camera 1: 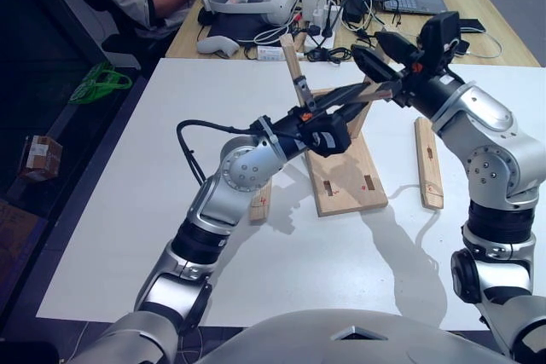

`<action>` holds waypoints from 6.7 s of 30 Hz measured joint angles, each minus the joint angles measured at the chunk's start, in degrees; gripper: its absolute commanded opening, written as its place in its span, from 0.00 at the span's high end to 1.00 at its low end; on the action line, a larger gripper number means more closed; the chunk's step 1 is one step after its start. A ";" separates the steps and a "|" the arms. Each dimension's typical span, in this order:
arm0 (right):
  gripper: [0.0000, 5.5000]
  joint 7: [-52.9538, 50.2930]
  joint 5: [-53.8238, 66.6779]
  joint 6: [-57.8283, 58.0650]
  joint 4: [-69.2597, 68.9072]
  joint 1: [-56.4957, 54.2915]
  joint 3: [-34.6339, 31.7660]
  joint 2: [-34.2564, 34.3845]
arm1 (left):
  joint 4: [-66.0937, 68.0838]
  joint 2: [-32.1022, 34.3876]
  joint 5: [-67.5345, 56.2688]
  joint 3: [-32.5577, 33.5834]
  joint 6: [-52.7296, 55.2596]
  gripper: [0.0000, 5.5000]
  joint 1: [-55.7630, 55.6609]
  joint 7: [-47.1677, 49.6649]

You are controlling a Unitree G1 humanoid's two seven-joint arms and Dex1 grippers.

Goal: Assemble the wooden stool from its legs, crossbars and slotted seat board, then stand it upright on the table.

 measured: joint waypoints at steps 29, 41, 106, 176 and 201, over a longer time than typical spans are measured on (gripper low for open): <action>0.51 -7.02 5.01 2.88 -2.49 1.84 0.35 12.34 | 7.46 -5.22 2.91 -2.17 3.40 0.93 -4.07 3.73; 0.51 -8.06 6.97 1.36 -1.06 -1.45 0.08 13.60 | -2.46 -3.90 -5.24 5.59 16.00 0.93 -5.35 -1.71; 0.51 -11.39 -20.57 -16.65 -2.37 28.53 13.82 13.58 | -9.33 -7.81 -64.59 49.63 102.52 0.93 -2.48 45.43; 0.51 -8.96 -21.04 -15.56 0.15 26.00 13.80 13.56 | 13.20 15.87 -46.41 19.33 90.03 0.93 -12.30 4.53; 0.51 -8.89 -21.31 -14.96 -0.21 26.01 13.81 12.92 | 7.98 25.48 -47.16 0.68 92.40 0.93 -12.12 -6.50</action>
